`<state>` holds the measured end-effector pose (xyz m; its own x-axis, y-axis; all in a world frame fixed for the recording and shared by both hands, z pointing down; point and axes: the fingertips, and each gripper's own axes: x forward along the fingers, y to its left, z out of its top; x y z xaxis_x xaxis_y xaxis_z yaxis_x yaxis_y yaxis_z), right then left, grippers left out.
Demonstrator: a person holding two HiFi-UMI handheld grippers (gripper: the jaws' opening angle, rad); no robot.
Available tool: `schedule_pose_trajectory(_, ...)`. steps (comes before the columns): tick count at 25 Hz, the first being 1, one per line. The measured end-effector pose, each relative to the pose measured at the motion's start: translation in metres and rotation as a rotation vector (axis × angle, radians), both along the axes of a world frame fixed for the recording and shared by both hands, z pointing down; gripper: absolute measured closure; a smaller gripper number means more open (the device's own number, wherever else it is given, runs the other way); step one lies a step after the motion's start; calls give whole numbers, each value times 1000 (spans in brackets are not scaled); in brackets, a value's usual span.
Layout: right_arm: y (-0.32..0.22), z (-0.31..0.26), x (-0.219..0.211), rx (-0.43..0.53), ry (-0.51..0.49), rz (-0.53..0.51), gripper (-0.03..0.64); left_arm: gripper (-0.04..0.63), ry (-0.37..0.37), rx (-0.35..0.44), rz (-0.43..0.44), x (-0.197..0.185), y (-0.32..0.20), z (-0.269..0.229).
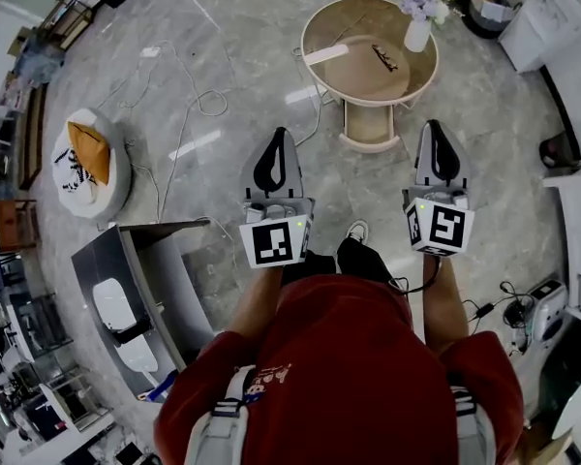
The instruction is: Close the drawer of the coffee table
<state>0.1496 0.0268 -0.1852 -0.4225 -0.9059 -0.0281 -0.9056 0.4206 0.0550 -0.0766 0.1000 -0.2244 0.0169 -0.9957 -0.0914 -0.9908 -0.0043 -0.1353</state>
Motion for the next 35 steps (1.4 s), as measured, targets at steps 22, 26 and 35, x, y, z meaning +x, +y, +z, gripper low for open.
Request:
schedule_pose_trajectory(22,-49,41,-41,-25,33,228,589,581,-63,37,260,-34,-110,42)
schedule_pose_trajectory(26,-54,85,-47,-70,42,227,589,581,-54,56,284,-31,-118,72)
schedule_pose_trajectory(35,-60,267,-65,-178,76,250,589,581,-23,-33,343,-30,-134,248)
